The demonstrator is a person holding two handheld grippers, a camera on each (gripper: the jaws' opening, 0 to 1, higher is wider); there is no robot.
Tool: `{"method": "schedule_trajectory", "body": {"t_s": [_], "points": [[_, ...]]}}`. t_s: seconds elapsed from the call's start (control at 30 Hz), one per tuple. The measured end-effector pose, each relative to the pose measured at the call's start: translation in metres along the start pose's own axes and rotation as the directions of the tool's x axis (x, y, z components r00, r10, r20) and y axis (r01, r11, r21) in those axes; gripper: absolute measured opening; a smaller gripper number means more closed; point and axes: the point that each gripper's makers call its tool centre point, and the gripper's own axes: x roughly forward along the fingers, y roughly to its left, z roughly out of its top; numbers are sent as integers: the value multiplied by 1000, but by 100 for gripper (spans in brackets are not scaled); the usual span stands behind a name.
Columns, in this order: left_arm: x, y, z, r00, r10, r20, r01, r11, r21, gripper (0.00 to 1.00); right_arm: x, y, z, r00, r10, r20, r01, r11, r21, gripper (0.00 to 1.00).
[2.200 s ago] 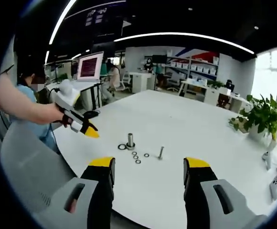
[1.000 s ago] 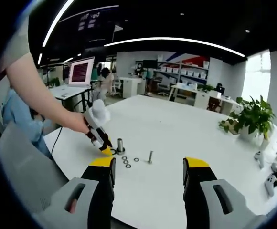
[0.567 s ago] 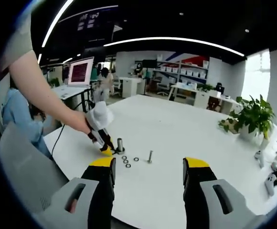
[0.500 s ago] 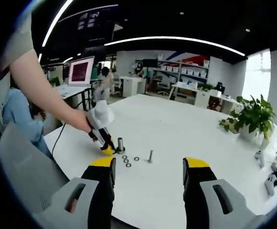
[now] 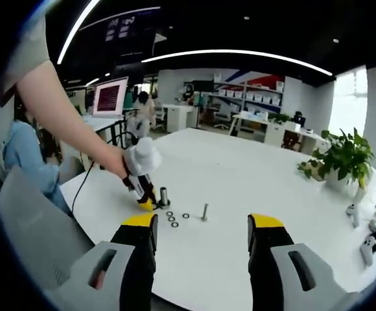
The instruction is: Place the washer onto the threaded stud by aligning its center hole with the stud, sliding it down to the base, and recovering from edge contact or off-axis alignment until the washer reaches the visible bottom stop.
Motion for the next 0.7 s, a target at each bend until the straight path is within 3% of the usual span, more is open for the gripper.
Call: {"method": "schedule_trajectory", "body": {"t_s": [0.3, 0.4, 0.5, 0.7], "points": [[2, 2, 0, 1000, -4, -21, 4, 1000, 16, 21, 0, 0, -1, 1000, -3, -3, 3, 1000, -3, 58], [1, 3, 0, 1000, -2, 28, 4, 999, -43, 20, 0, -1, -1, 1000, -2, -5, 2, 1000, -4, 58], [1, 0, 0, 999, 5, 37, -4, 1000, -25, 20, 0, -1, -1, 1000, -3, -7, 3, 1000, -3, 58], [3, 0, 1, 1000, 7, 10, -7, 1000, -8, 20, 0, 0, -2, 1000, -3, -10, 3, 1000, -5, 58]]}}
